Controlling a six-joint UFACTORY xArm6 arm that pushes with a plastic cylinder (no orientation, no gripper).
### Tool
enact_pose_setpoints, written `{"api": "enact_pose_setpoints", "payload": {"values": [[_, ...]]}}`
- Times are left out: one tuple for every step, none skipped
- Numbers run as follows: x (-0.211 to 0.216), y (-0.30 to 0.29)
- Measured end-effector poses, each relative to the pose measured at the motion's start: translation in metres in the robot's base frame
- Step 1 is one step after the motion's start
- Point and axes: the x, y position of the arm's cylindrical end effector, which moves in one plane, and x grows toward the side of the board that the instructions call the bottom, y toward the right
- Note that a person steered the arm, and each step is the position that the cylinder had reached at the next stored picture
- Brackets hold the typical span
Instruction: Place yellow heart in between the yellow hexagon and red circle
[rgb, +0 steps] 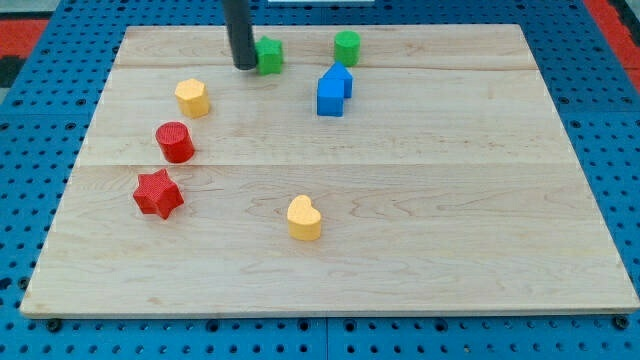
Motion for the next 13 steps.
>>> {"api": "enact_pose_setpoints", "payload": {"values": [[0.051,-0.015],[0.095,-0.012],[0.097,-0.079],[0.092,-0.102],[0.079,-0.102],[0.061,-0.075],[0.055,-0.04],[0.117,0.007],[0.192,0.064],[0.242,0.119],[0.28,0.104],[0.28,0.045],[0.249,0.036]]}}
